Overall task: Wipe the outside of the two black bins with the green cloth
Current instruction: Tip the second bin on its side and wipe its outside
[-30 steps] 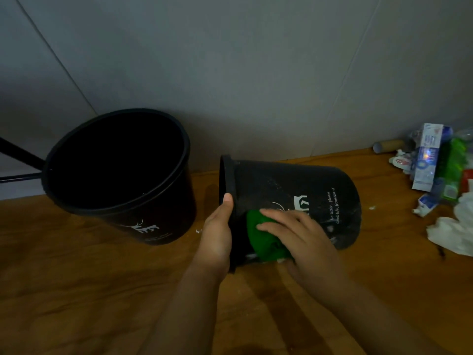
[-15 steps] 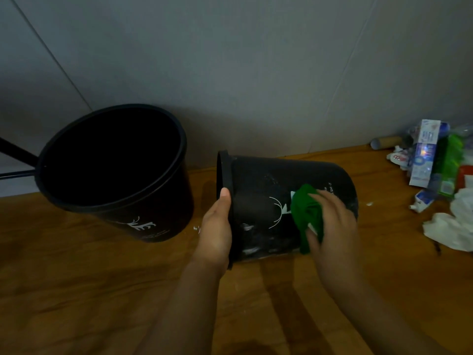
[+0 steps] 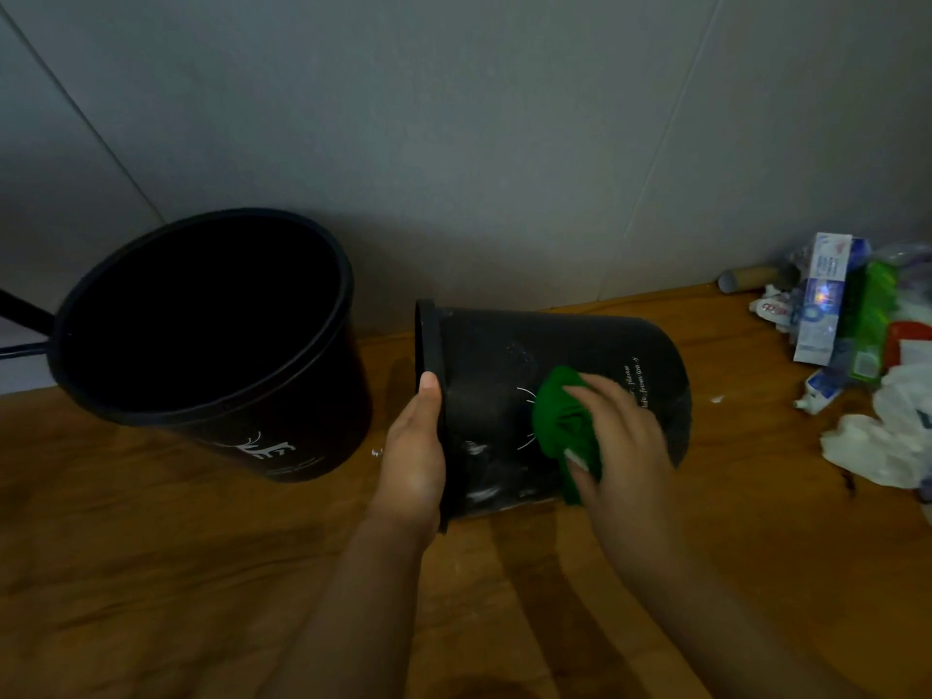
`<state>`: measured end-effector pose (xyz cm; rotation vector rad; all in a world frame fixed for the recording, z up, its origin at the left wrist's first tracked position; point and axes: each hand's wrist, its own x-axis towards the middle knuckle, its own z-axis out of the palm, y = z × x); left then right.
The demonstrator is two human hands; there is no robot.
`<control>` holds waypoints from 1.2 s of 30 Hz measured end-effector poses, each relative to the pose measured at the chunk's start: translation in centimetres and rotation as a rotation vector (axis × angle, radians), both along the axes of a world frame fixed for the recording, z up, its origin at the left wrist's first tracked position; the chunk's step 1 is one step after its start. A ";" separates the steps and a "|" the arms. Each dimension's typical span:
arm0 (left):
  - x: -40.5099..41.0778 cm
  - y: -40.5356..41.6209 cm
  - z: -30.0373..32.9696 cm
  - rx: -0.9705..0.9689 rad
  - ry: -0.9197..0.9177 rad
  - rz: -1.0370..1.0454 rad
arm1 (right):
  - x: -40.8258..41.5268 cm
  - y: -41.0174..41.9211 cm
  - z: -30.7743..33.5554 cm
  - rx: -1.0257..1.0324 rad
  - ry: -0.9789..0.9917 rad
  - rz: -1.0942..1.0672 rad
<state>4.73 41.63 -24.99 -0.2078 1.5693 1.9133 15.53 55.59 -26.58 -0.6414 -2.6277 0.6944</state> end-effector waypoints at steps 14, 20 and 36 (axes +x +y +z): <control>-0.2 0.1 -0.4 -0.020 0.017 0.009 | -0.3 2.3 0.5 0.047 -0.041 0.001; 0.0 0.1 -0.4 -0.016 0.018 0.006 | 0.9 4.2 -0.4 -0.082 0.034 -0.305; -0.4 0.4 -0.9 -0.063 0.001 0.038 | 1.6 2.4 -1.5 -0.064 0.060 -0.142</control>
